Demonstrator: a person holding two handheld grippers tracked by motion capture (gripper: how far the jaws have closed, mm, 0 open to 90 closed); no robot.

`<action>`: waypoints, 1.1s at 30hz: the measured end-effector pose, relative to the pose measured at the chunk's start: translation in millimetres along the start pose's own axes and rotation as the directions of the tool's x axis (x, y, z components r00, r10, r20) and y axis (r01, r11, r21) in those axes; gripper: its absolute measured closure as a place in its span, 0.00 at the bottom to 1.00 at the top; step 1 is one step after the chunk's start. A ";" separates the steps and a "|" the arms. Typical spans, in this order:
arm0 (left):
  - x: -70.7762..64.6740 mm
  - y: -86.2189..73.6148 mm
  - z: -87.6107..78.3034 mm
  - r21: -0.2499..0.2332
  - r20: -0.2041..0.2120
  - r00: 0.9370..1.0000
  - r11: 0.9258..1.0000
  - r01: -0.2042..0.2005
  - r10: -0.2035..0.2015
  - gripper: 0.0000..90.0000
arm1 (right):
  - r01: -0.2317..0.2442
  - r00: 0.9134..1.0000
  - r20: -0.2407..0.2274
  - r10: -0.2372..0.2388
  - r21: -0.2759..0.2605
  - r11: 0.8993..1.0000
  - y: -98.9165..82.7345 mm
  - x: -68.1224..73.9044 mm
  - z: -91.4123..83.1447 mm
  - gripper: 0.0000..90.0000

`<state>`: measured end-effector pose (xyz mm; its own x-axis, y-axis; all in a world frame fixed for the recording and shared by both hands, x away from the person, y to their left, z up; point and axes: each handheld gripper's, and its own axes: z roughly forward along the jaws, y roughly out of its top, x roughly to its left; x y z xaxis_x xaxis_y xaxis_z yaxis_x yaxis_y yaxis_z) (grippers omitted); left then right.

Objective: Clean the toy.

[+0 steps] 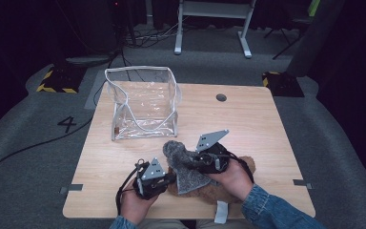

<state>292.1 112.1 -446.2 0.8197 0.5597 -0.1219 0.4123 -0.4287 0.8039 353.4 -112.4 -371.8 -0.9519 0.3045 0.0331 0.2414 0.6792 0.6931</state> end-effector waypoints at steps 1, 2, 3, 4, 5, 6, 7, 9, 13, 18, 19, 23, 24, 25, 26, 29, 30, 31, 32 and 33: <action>-0.2 0.3 0.0 0.001 -0.005 1.000 1.000 0.001 -0.001 0.95 | -0.001 1.000 0.005 0.001 0.008 1.000 -0.6 -0.2 -0.7 0.89; -0.2 0.1 0.3 0.004 0.001 1.000 1.000 0.006 -0.006 0.95 | -0.001 1.000 0.015 0.001 0.017 1.000 -1.6 -0.4 -2.1 0.89; 0.7 0.2 -0.2 0.005 -0.002 1.000 1.000 0.001 -0.001 0.95 | -0.005 1.000 0.021 0.004 0.026 1.000 -2.8 -0.4 -4.2 0.89; 0.8 -0.2 -0.2 0.004 -0.004 1.000 1.000 0.005 -0.005 0.95 | 0.004 0.999 0.037 -0.005 0.032 0.999 -4.5 -1.7 -6.6 0.89; 1.2 -0.5 0.1 0.007 0.003 1.000 1.000 0.010 -0.010 0.95 | 0.007 0.999 0.048 -0.009 0.040 0.999 -6.1 -2.8 -8.8 0.89; 1.3 -0.6 0.0 0.010 0.003 1.000 1.000 0.011 -0.011 0.95 | 0.000 0.998 0.058 -0.002 0.038 0.999 -9.7 -4.3 -12.8 0.89; 1.2 -0.7 0.1 0.010 0.002 1.000 1.000 0.013 -0.013 0.95 | -0.002 0.998 0.065 0.000 0.035 0.999 -13.1 -6.3 -16.2 0.89; 1.3 -0.5 0.2 0.009 -0.003 1.000 1.000 0.009 -0.009 0.95 | -0.027 0.997 0.080 0.025 0.034 0.999 -20.7 -10.3 -24.5 0.89; 0.9 -0.5 0.5 0.010 -0.007 1.000 1.000 0.010 -0.010 0.95 | -0.078 0.991 0.107 0.077 0.006 0.997 -37.2 -18.5 -45.3 0.89; 0.7 -0.9 0.4 0.008 -0.011 1.000 1.000 0.007 -0.007 0.95 | -0.139 0.978 0.153 0.141 -0.021 0.990 -62.2 -29.9 -75.5 0.89; 0.4 -0.9 0.5 0.008 -0.015 1.000 1.000 0.008 -0.008 0.95 | -0.155 0.975 0.160 0.157 -0.025 0.988 -68.3 -32.9 -80.5 0.89; 0.2 -1.0 0.5 0.006 -0.017 1.000 1.000 0.004 -0.004 0.95 | -0.210 0.961 0.180 0.212 -0.027 0.977 -91.2 -41.8 -92.5 0.89; 0.1 -1.1 0.5 0.005 -0.017 1.000 1.000 0.006 -0.006 0.94 | -0.224 0.956 0.190 0.225 -0.027 0.974 -98.3 -43.8 -94.7 0.89; -0.4 -1.4 0.4 0.003 -0.018 1.000 1.000 0.012 -0.011 0.94 | -0.234 0.952 0.198 0.234 -0.024 0.972 -104.0 -45.3 -96.0 0.89; -0.6 -1.5 0.4 0.001 -0.019 1.000 1.000 0.012 -0.012 0.94 | -0.244 0.948 0.206 0.242 -0.019 0.970 -109.6 -46.9 -96.7 0.89; -1.7 -1.7 -1.6 -0.019 -0.024 1.000 1.000 0.013 -0.013 0.92 | -0.274 0.938 0.215 0.272 -0.020 0.962 -122.2 -51.9 -101.7 0.89; -1.5 -1.6 -2.9 -0.024 -0.024 1.000 1.000 0.007 -0.008 0.90 | -0.278 0.934 0.226 0.277 -0.029 0.960 -125.1 -53.7 -106.0 0.89; -1.5 -2.0 -4.4 -0.036 -0.016 1.000 0.999 0.010 -0.010 0.88 | -0.283 0.930 0.233 0.282 -0.033 0.959 -125.8 -53.9 -109.3 0.89; -1.4 -2.5 -6.1 -0.054 -0.004 1.000 0.999 0.009 -0.009 0.84 | -0.280 0.928 0.242 0.282 -0.043 0.959 -126.3 -53.7 -113.7 0.89; -1.1 -3.0 -8.3 -0.075 0.011 1.000 0.997 0.004 -0.003 0.75 | -0.275 0.928 0.246 0.279 -0.052 0.960 -125.8 -52.5 -118.8 0.89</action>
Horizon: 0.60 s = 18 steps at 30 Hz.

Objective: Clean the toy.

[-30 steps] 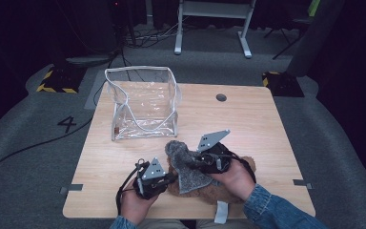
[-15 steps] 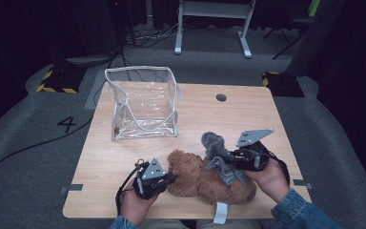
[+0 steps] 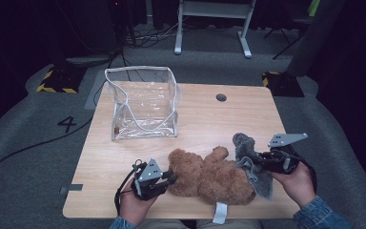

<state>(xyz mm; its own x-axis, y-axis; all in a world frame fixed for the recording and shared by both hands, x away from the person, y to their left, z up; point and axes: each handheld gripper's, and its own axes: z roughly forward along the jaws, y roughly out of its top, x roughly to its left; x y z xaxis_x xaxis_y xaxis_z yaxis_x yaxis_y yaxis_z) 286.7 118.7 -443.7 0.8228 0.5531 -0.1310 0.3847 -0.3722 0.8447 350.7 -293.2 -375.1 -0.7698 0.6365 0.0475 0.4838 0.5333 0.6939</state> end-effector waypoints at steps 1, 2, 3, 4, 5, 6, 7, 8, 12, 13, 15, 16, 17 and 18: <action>-0.8 -0.3 -2.1 -0.029 0.010 1.000 1.000 -0.008 0.008 0.66 | 0.003 1.000 0.000 -0.003 -0.016 1.000 0.8 0.9 -5.5 0.89; -1.5 -0.1 -3.1 -0.038 0.015 1.000 0.999 -0.016 0.016 0.60 | 0.007 1.000 0.000 -0.007 -0.038 0.999 2.2 3.8 -13.0 0.89; -3.3 0.4 -3.9 -0.049 0.024 0.999 0.998 -0.029 0.031 0.60 | 0.010 1.000 -0.001 -0.010 -0.053 0.999 3.1 6.3 -17.7 0.89; -5.7 1.2 -3.6 -0.056 0.023 0.999 0.997 -0.045 0.046 0.58 | 0.017 1.000 -0.006 -0.018 -0.070 0.997 4.5 10.1 -24.0 0.89; -8.5 2.9 -1.4 -0.045 0.011 0.998 0.997 -0.059 0.060 0.57 | 0.031 0.999 -0.008 -0.032 -0.085 0.996 6.0 14.5 -30.4 0.89; -9.9 4.2 1.4 -0.023 0.005 0.998 0.998 -0.064 0.064 0.57 | 0.046 0.999 -0.014 -0.048 -0.110 0.993 8.2 21.1 -37.8 0.89; -10.7 4.8 3.8 -0.008 0.001 0.998 0.998 -0.066 0.066 0.57 | 0.056 0.998 -0.027 -0.060 -0.130 0.990 10.1 27.2 -42.9 0.89; -11.6 5.2 6.3 0.000 -0.009 0.997 0.998 -0.071 0.071 0.58 | 0.065 0.997 -0.037 -0.071 -0.140 0.988 11.5 32.1 -46.3 0.89; -9.2 7.1 10.3 0.014 -0.004 0.999 0.999 -0.037 0.037 0.59 | 0.125 0.986 -0.088 -0.142 -0.174 0.977 17.0 62.0 -49.9 0.89; -8.7 7.4 11.1 0.023 -0.005 0.999 0.999 -0.032 0.033 0.61 | 0.142 0.982 -0.101 -0.161 -0.175 0.974 18.8 69.8 -46.9 0.89; -8.4 7.7 13.5 0.043 -0.016 0.999 0.999 -0.029 0.030 0.67 | 0.168 0.975 -0.116 -0.189 -0.169 0.971 21.4 79.4 -38.5 0.89; -8.0 7.9 14.0 0.050 -0.024 0.999 0.998 -0.035 0.036 0.70 | 0.177 0.974 -0.114 -0.196 -0.158 0.971 22.2 82.7 -33.1 0.89; -7.8 8.2 14.3 0.059 -0.029 0.999 0.998 -0.028 0.030 0.75 | 0.179 0.973 -0.118 -0.197 -0.147 0.973 22.2 83.8 -27.0 0.89; -7.4 8.6 14.5 0.066 -0.034 0.999 0.997 -0.025 0.027 0.80 | 0.178 0.974 -0.120 -0.194 -0.133 0.975 21.2 82.5 -21.2 0.89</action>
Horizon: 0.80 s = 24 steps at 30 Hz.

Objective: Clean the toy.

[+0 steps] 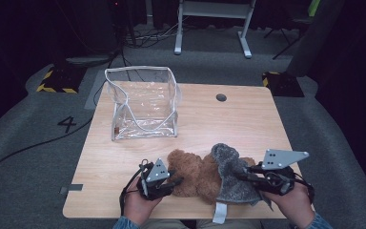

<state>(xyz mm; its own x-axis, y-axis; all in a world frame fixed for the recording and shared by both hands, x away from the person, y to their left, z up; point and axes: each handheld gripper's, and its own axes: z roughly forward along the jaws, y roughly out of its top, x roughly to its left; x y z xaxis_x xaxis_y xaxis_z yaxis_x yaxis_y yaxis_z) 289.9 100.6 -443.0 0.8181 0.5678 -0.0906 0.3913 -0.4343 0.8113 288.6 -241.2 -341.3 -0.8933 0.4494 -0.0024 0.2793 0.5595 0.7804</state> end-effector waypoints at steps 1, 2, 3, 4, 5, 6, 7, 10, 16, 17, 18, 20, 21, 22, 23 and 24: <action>0.1 0.3 0.0 0.005 -0.004 1.000 1.000 -0.004 0.004 0.84 | -0.003 1.000 0.005 0.003 0.012 1.000 -3.2 -3.2 4.9 0.89; 0.3 0.7 -0.1 0.009 -0.007 1.000 1.000 -0.012 0.013 0.87 | -0.013 1.000 0.011 0.013 0.020 1.000 -6.4 -5.4 7.1 0.89; -0.2 1.0 0.5 0.012 -0.006 1.000 1.000 -0.013 0.013 0.90 | -0.023 1.000 0.018 0.023 0.023 0.999 -11.6 -9.4 9.1 0.89; -0.8 1.3 1.3 0.014 -0.009 1.000 1.000 -0.012 0.013 0.91 | -0.045 0.999 0.021 0.044 0.023 0.999 -17.0 -13.4 9.9 0.89; -1.2 2.0 2.0 0.017 -0.010 1.000 1.000 -0.016 0.016 0.92 | -0.057 0.998 0.024 0.057 0.021 0.998 -22.6 -18.1 9.5 0.89; -1.6 2.8 2.3 0.024 -0.014 1.000 0.999 -0.023 0.023 0.93 | -0.074 0.997 0.028 0.074 0.020 0.997 -28.0 -21.9 8.6 0.89; -2.1 3.0 2.9 0.021 -0.014 1.000 1.000 -0.020 0.021 0.93 | -0.093 0.995 0.037 0.092 0.021 0.995 -34.3 -26.5 6.8 0.89; -1.7 2.6 2.4 0.027 -0.018 1.000 0.999 -0.022 0.022 0.93 | -0.125 0.990 0.071 0.123 0.031 0.992 -47.2 -34.5 2.0 0.89; -1.0 2.6 3.0 0.022 -0.024 1.000 1.000 -0.013 0.013 0.93 | -0.185 0.977 0.128 0.172 0.101 0.977 -81.4 -53.1 6.3 0.89; -0.6 2.7 3.3 0.023 -0.027 1.000 1.000 -0.008 0.009 0.93 | -0.193 0.974 0.137 0.179 0.103 0.976 -85.4 -55.7 4.8 0.89; -0.1 2.9 4.3 0.022 -0.033 0.999 1.000 -0.003 0.004 0.93 | -0.195 0.972 0.156 0.178 0.105 0.975 -88.4 -57.7 1.5 0.89; 1.4 3.9 7.1 0.027 -0.048 0.999 1.000 0.016 -0.014 0.94 | -0.212 0.964 0.186 0.192 0.092 0.973 -93.3 -61.1 -8.9 0.89; 2.2 4.4 9.0 0.028 -0.059 0.998 0.999 0.021 -0.019 0.94 | -0.224 0.961 0.188 0.205 0.082 0.971 -94.4 -61.9 -14.4 0.89; 2.5 5.3 10.4 0.030 -0.069 0.997 0.999 0.024 -0.022 0.95 | -0.231 0.958 0.187 0.216 0.064 0.971 -94.4 -60.9 -19.9 0.89; 2.2 6.3 12.1 0.034 -0.078 0.997 0.999 0.031 -0.029 0.95 | -0.226 0.959 0.184 0.214 0.046 0.973 -93.4 -58.4 -25.4 0.89; 2.0 7.8 13.3 0.037 -0.089 0.996 0.999 0.029 -0.025 0.95 | -0.217 0.962 0.179 0.208 0.029 0.976 -91.1 -55.0 -31.2 0.89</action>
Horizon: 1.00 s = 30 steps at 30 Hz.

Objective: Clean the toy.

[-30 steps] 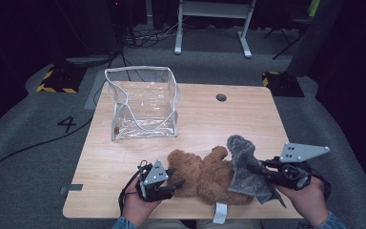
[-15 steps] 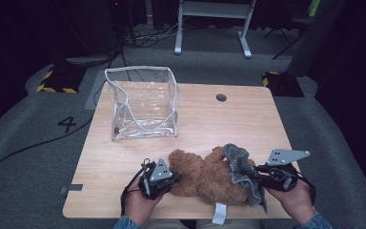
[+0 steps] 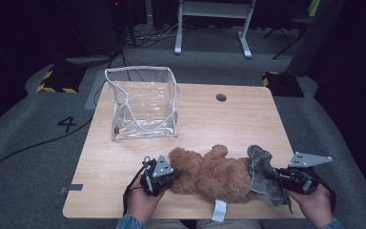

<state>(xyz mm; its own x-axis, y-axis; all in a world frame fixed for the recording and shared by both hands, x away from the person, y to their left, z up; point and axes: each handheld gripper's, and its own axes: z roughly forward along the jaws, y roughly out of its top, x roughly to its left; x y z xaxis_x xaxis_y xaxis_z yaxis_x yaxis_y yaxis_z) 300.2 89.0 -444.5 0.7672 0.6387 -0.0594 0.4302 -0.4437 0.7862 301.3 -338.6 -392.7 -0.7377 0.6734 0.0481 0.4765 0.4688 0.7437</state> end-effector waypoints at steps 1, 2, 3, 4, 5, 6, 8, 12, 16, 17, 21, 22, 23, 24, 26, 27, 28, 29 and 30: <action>-0.7 1.1 1.2 0.007 -0.002 1.000 1.000 0.003 -0.003 0.95 | 0.001 1.000 -0.013 -0.001 -0.024 1.000 1.8 4.5 -6.1 0.89; -1.3 2.8 2.7 0.013 -0.016 1.000 1.000 0.006 -0.006 0.95 | 0.005 1.000 -0.027 -0.006 -0.049 0.999 3.5 8.7 -10.3 0.89; -1.2 4.1 3.8 0.016 -0.020 1.000 1.000 0.005 -0.004 0.95 | 0.024 0.999 -0.045 -0.028 -0.087 0.996 6.9 16.7 -16.4 0.89; -1.5 4.7 4.2 0.021 -0.030 1.000 1.000 0.007 -0.007 0.95 | 0.036 0.997 -0.063 -0.043 -0.112 0.993 10.0 24.4 -19.8 0.89; -1.2 5.3 5.1 0.028 -0.024 1.000 1.000 0.012 -0.012 0.95 | 0.051 0.995 -0.078 -0.061 -0.128 0.990 12.3 30.3 -21.0 0.89; -0.9 5.2 5.3 0.028 -0.025 1.000 1.000 0.013 -0.013 0.95 | 0.071 0.991 -0.102 -0.086 -0.141 0.987 15.6 40.9 -20.9 0.89; -0.4 4.6 4.9 0.026 -0.023 1.000 1.000 0.011 -0.011 0.95 | 0.108 0.983 -0.133 -0.127 -0.142 0.984 18.9 55.0 -15.3 0.89; 0.8 2.6 2.6 0.019 -0.026 1.000 1.000 0.007 -0.006 0.95 | 0.128 0.979 -0.144 -0.142 -0.100 0.987 17.3 59.0 4.3 0.89; 2.1 1.7 1.4 0.015 -0.017 1.000 1.000 0.007 -0.007 0.95 | 0.093 0.988 -0.121 -0.100 -0.059 0.994 7.7 44.0 15.6 0.89; 2.1 1.7 1.3 0.015 -0.019 1.000 1.000 0.006 -0.006 0.95 | 0.088 0.990 -0.102 -0.092 -0.042 0.995 3.8 39.5 18.6 0.89; 1.7 1.3 1.1 0.012 -0.015 1.000 1.000 0.014 -0.014 0.95 | 0.068 0.996 -0.064 -0.066 0.020 0.998 -10.6 25.1 32.4 0.89; 1.7 1.3 0.9 0.012 -0.015 1.000 1.000 0.015 -0.015 0.95 | 0.060 0.997 -0.055 -0.058 0.027 0.998 -13.6 18.8 33.7 0.89; 1.6 1.3 0.9 0.010 -0.018 1.000 1.000 0.020 -0.019 0.95 | 0.050 0.998 -0.038 -0.049 0.030 0.998 -14.7 14.0 33.0 0.89; 2.4 1.5 0.6 0.009 -0.020 1.000 1.000 0.017 -0.017 0.95 | 0.050 0.999 -0.020 -0.049 0.032 0.998 -15.4 10.1 32.0 0.89; 3.0 0.9 0.8 0.005 -0.008 1.000 1.000 0.025 -0.025 0.95 | 0.040 0.998 0.048 -0.042 0.048 0.998 -17.3 -2.0 27.0 0.89; 3.0 0.8 0.7 0.005 -0.009 1.000 1.000 0.027 -0.027 0.95 | 0.027 0.997 0.075 -0.031 0.054 0.998 -19.7 -10.3 24.5 0.89; 3.2 0.6 0.6 0.003 -0.010 1.000 1.000 0.027 -0.027 0.95 | 0.011 0.996 0.090 -0.016 0.054 0.998 -21.1 -14.7 23.2 0.88; 3.3 0.6 0.4 0.002 -0.009 1.000 1.000 0.028 -0.028 0.95 | -0.015 0.994 0.107 0.009 0.053 0.998 -23.0 -20.0 21.6 0.87; 3.7 0.5 -0.1 -0.001 -0.011 1.000 1.000 0.024 -0.024 0.94 | -0.026 0.993 0.116 0.019 0.057 0.998 -25.2 -25.2 20.7 0.83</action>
<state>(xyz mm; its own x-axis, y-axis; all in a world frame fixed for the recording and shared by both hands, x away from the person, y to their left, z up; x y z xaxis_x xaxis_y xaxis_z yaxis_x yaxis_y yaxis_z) 303.3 91.2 -444.3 0.7513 0.6560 -0.0720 0.4484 -0.4273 0.7851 317.8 -355.6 -426.5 -0.6680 0.7440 -0.0154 0.5217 0.4829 0.7033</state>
